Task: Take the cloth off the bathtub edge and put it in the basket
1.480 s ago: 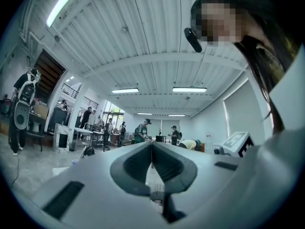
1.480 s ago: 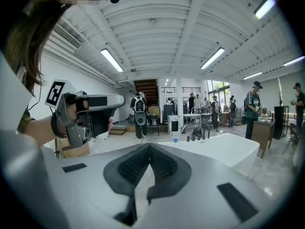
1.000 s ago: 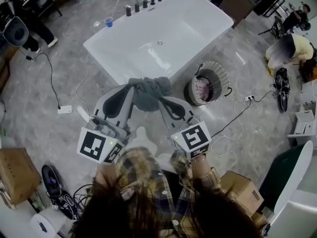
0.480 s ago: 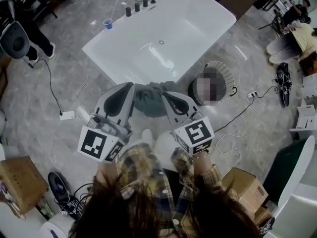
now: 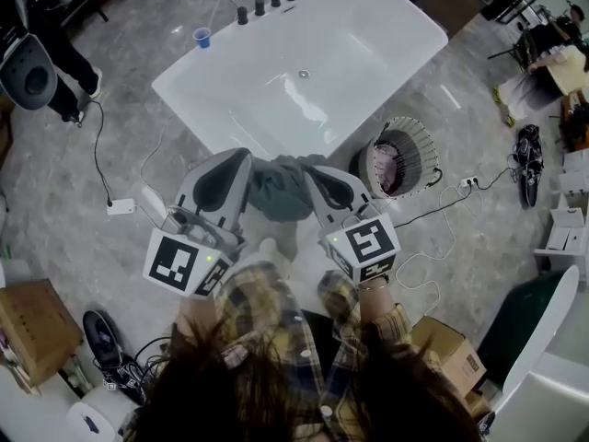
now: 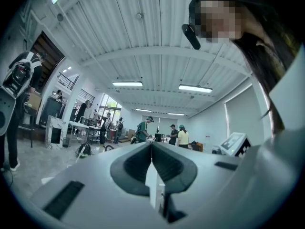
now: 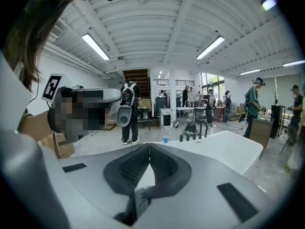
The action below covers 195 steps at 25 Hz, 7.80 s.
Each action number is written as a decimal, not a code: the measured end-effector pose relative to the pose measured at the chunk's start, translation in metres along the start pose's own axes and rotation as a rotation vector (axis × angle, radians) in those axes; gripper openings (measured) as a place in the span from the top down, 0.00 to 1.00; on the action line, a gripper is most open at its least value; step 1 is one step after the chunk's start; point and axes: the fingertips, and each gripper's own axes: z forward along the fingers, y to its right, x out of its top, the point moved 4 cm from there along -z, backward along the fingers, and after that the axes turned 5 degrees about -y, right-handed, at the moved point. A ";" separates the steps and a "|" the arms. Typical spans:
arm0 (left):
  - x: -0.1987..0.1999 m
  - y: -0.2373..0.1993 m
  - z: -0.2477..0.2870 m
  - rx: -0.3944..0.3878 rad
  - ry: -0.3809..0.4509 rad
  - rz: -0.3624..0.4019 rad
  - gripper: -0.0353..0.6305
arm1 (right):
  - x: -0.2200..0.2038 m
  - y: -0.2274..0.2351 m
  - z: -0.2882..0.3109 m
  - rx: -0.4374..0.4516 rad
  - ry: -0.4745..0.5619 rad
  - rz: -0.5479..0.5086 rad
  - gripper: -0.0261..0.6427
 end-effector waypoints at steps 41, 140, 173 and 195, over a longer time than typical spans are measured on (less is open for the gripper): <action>-0.054 -0.038 0.104 0.615 -0.131 -0.120 0.92 | 0.006 0.124 0.145 0.616 -0.175 -0.215 0.94; -0.479 -0.034 0.034 0.356 -0.845 -0.788 0.77 | -0.331 0.017 0.212 0.676 -0.859 -0.143 0.73; -0.288 -0.043 0.062 0.283 -0.592 -0.682 0.80 | -0.151 0.040 0.160 0.593 -0.545 -0.065 0.75; -0.208 0.033 0.229 0.033 -0.569 -0.545 0.80 | -0.103 0.208 0.069 0.355 -0.369 0.075 0.75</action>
